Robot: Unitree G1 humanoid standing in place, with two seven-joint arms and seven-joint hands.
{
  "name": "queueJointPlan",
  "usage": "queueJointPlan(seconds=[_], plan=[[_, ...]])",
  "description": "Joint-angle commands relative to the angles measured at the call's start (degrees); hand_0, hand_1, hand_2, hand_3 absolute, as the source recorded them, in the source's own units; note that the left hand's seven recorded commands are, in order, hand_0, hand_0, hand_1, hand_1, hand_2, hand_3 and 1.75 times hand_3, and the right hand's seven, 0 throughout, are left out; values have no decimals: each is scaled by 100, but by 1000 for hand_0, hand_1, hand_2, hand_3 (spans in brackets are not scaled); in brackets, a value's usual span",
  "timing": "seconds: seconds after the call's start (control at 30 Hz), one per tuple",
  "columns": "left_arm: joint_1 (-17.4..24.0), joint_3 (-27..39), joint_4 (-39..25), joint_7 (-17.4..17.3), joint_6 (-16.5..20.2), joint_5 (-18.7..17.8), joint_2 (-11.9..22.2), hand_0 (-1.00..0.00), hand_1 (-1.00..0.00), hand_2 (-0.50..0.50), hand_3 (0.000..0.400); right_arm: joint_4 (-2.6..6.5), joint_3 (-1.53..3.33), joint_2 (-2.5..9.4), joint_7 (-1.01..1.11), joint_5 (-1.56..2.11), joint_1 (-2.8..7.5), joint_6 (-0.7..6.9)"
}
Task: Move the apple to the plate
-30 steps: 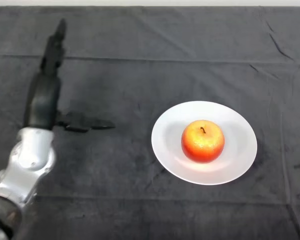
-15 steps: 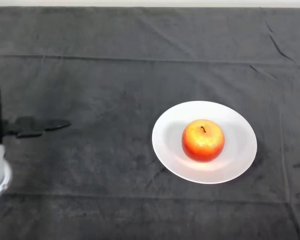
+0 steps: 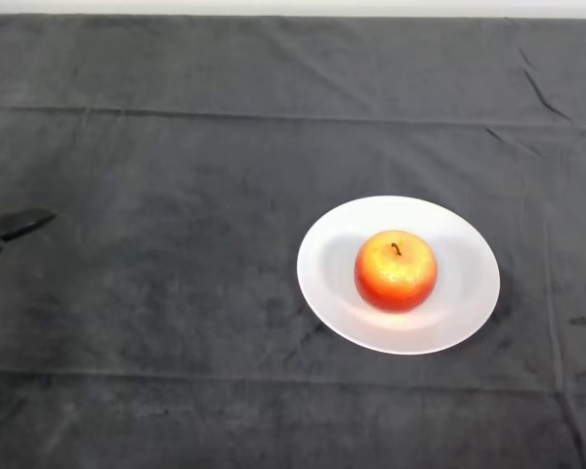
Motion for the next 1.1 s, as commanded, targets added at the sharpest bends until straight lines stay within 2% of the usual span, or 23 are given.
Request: queueJointPlan(seconds=[0.03,0.23,0.5,1.1], plan=[[238,197,224,60,-105,-66,215,0,0,0,0,-216,-3,-2,-14,99,71,2],[217,502,366,107,-93,-102,149,0,0,0,0,-217,-3,-2,-16,99,71,2],[118,700,527,228,-101,69,-51,0,0,0,0,-218,-3,-1,-17,100,71,3],[90,1014,600,30,-87,268,-152,0,0,0,0,-220,-3,-1,-18,101,72,4]])
